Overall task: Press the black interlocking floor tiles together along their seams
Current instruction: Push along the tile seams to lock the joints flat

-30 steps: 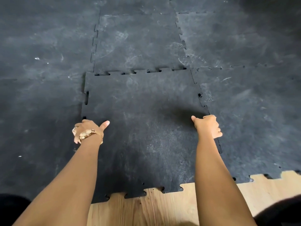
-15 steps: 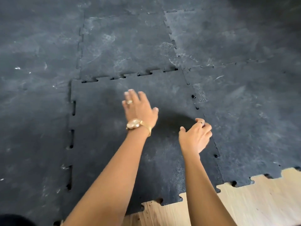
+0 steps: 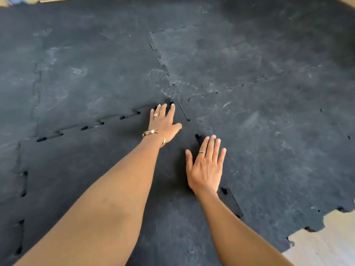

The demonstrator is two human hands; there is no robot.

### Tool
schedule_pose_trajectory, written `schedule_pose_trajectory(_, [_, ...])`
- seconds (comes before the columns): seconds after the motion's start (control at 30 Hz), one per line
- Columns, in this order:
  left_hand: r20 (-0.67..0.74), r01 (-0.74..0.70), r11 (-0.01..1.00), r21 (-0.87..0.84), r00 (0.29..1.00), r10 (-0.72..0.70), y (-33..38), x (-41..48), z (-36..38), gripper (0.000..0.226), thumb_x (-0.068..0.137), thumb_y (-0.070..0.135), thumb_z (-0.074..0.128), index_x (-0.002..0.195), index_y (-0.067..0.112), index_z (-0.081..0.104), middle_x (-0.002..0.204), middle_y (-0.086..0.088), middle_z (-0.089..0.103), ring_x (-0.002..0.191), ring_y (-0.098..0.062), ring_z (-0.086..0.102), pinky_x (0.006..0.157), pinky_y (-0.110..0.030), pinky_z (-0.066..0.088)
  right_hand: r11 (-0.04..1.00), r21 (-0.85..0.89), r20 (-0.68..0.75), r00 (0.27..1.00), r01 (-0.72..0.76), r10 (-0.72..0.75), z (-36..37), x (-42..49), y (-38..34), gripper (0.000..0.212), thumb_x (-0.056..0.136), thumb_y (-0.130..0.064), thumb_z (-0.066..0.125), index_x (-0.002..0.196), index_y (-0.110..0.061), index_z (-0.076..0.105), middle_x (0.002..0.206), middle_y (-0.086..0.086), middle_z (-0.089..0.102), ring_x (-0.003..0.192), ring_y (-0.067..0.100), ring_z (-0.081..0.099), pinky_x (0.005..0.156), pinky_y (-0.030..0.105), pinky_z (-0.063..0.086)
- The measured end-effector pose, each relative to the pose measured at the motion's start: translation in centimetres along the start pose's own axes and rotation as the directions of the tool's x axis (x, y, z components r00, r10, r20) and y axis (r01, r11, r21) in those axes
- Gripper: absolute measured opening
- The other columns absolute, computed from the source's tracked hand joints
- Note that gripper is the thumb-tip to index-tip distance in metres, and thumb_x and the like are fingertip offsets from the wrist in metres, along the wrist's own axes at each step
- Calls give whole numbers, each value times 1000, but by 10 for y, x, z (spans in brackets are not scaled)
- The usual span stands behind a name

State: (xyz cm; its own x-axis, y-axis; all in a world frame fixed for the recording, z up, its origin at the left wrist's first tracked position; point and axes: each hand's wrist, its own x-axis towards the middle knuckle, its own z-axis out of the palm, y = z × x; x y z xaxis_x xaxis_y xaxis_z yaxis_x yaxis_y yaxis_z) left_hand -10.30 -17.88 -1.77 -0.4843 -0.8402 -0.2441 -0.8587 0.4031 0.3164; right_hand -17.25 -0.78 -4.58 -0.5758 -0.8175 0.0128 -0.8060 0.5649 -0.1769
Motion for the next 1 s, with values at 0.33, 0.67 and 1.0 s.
schedule_pose_trajectory(0.33, [-273,91,985,148,961,-48,21,3,40,83,91,69,1,157,18,3,163,-16,6,151,-33,0,121,-53,-3,1000,-12,116,993,7,-6,4,8,3,74,97,-56,4,155,-10,3,164,11,1,150,30,-10,121,53,-6])
schedule_pose_trajectory(0.67, [-83,99,983,157,993,-87,28,0,25,75,99,58,8,155,13,-10,163,-12,-14,149,-30,-17,120,-50,-11,1000,-30,202,979,3,3,-8,4,1,72,99,-55,8,155,-10,-1,164,15,-4,150,34,-12,120,56,-7])
schedule_pose_trajectory(1.0, [-146,-130,989,64,980,138,46,-183,87,63,102,45,20,155,12,18,162,-13,12,151,-28,7,122,-44,4,986,147,30,997,-77,74,-30,-126,55,60,101,-33,31,152,-2,25,159,16,25,149,30,19,121,51,10])
